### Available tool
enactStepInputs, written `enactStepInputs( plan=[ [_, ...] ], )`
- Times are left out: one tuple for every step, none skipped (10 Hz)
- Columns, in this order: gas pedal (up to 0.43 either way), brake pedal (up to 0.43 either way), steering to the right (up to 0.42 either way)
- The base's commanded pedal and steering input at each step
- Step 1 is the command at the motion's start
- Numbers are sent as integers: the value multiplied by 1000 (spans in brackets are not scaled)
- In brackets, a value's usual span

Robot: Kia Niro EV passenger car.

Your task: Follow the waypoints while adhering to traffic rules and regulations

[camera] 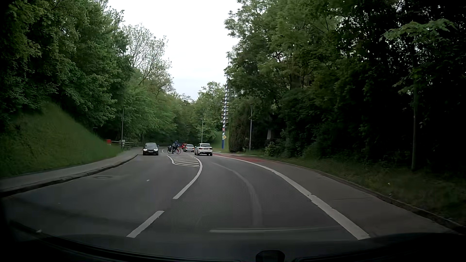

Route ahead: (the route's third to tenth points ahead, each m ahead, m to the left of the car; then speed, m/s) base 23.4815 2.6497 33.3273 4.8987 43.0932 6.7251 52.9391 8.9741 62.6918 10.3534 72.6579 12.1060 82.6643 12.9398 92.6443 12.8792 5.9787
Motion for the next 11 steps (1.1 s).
enactStepInputs(
  plan=[
    [0,0,-21],
    [0,0,-21],
    [20,0,-21],
    [150,0,-22],
    [189,0,-23],
    [220,0,-28],
    [228,0,-31],
    [260,0,-34],
    [280,0,-34],
    [280,0,-36],
    [280,0,-38]
  ],
)
